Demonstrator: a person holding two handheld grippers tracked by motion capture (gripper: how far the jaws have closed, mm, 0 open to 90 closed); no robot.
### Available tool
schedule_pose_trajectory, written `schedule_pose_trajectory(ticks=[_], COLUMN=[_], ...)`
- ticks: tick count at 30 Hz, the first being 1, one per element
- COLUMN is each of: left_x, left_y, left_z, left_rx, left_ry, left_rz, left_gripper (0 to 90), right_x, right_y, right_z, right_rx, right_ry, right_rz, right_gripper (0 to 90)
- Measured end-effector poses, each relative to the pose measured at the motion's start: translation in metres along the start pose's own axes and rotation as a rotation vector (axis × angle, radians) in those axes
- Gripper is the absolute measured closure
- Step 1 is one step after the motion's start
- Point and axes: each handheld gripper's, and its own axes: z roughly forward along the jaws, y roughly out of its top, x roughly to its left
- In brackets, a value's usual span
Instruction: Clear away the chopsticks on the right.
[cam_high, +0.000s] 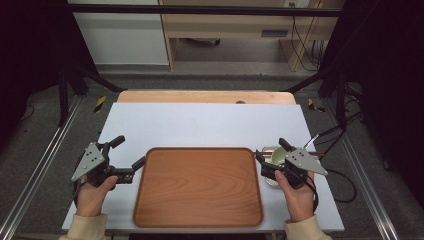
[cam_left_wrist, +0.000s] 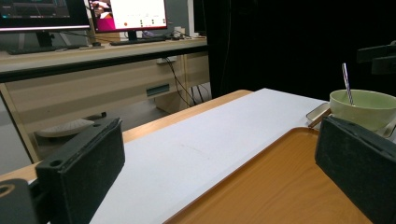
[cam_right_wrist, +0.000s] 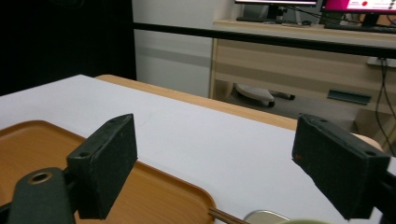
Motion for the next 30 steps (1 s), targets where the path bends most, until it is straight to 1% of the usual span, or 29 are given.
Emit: schedule_pose_trajectory(ticks=[1, 2, 4, 6, 7, 8, 9, 10, 11, 12, 13, 14, 16, 17, 18, 19, 20, 21, 22, 23, 24, 25, 26, 27, 28, 29, 30], left_x=[0.0, -0.001, -0.002, -0.003, -0.004, -0.005, -0.006, -0.006, -0.007, -0.007, -0.007, -0.007, -0.006, -0.006, -0.005, -0.005, -0.005, -0.006, -0.006, -0.006, -0.007, -0.009, -0.011, -0.011, -0.013, -0.015, -0.015], left_y=[0.0, -0.002, -0.003, -0.005, -0.007, -0.008, -0.01, -0.01, -0.012, -0.012, -0.013, -0.014, -0.015, -0.015, -0.016, -0.018, -0.018, -0.02, -0.022, -0.022, -0.024, -0.026, -0.029, -0.029, -0.031, -0.034, -0.034], left_z=[0.0, -0.001, -0.001, -0.001, -0.001, -0.002, -0.002, -0.002, -0.002, -0.002, -0.003, -0.004, -0.006, -0.006, -0.006, -0.007, -0.007, -0.008, -0.008, -0.008, -0.009, -0.01, -0.012, -0.012, -0.014, -0.017, -0.017], left_rx=[0.0, 0.009, 0.012, 0.013, 0.014, 0.012, 0.007, 0.007, 0.0, 0.0, -0.004, -0.016, -0.03, -0.03, -0.034, -0.034, -0.034, -0.025, -0.02, -0.02, -0.012, -0.006, 0.001, 0.001, 0.006, 0.005, 0.005], left_ry=[0.0, 0.012, 0.019, 0.025, 0.032, 0.039, 0.044, 0.044, 0.061, 0.061, 0.068, 0.083, 0.09, 0.09, 0.096, 0.102, 0.102, 0.104, 0.105, 0.105, 0.106, 0.11, 0.116, 0.116, 0.123, 0.132, 0.132], left_rz=[0.0, 0.008, 0.007, 0.008, 0.012, 0.016, 0.02, 0.02, 0.029, 0.029, 0.034, 0.027, 0.014, 0.014, 0.006, 0.005, 0.005, 0.013, 0.019, 0.019, 0.027, 0.033, 0.042, 0.042, 0.048, 0.051, 0.051], left_gripper=[1.1, 1.2, 1.4, 1.4, 1.4, 1.7, 1.8, 1.8, 1.9, 1.9, 1.9, 1.9, 1.9, 1.9, 1.9, 1.8, 1.8, 1.7, 1.7, 1.7, 1.7, 1.7, 1.8, 1.8, 1.8, 1.9, 2.0], right_x=[-0.002, -0.003, -0.006, -0.008, -0.01, -0.014, -0.017, -0.017, -0.025, -0.025, -0.029, -0.04, -0.051, -0.051, -0.057, -0.073, -0.073, -0.089, -0.094, -0.103, -0.103, -0.112, -0.128, -0.128, -0.134, -0.148, -0.148], right_y=[0.0, 0.001, 0.002, 0.003, 0.005, 0.009, 0.011, 0.011, 0.016, 0.016, 0.018, 0.023, 0.028, 0.028, 0.031, 0.037, 0.037, 0.039, 0.039, 0.037, 0.037, 0.034, 0.026, 0.026, 0.023, 0.01, 0.01], right_z=[-0.002, -0.004, -0.009, -0.012, -0.017, -0.026, -0.032, -0.032, -0.044, -0.044, -0.048, -0.061, -0.071, -0.071, -0.076, -0.087, -0.087, -0.093, -0.095, -0.096, -0.096, -0.097, -0.098, -0.098, -0.098, -0.094, -0.094], right_rx=[0.002, 0.005, 0.016, 0.02, 0.024, 0.038, 0.041, 0.041, 0.032, 0.032, 0.034, 0.05, 0.055, 0.055, 0.058, 0.059, 0.059, 0.065, 0.072, 0.081, 0.081, 0.102, 0.139, 0.139, 0.149, 0.194, 0.194], right_ry=[-0.007, -0.016, -0.02, -0.022, -0.025, -0.054, -0.066, -0.066, -0.075, -0.075, -0.082, -0.118, -0.146, -0.146, -0.165, -0.211, -0.211, -0.241, -0.254, -0.27, -0.27, -0.296, -0.339, -0.339, -0.343, -0.367, -0.367], right_rz=[-0.007, -0.009, -0.006, -0.009, -0.017, -0.03, -0.029, -0.029, -0.028, -0.028, -0.032, -0.058, -0.061, -0.061, -0.061, -0.054, -0.054, -0.053, -0.05, -0.045, -0.045, -0.049, -0.038, -0.038, -0.023, 0.0, 0.0], right_gripper=[16.0, 17.7, 21.5, 23.0, 23.7, 23.9, 23.9, 23.9, 25.4, 25.4, 26.2, 29.0, 32.2, 32.2, 34.4, 39.8, 39.8, 47.7, 50.2, 55.4, 55.4, 60.5, 69.1, 69.1, 74.0, 81.4, 81.4])
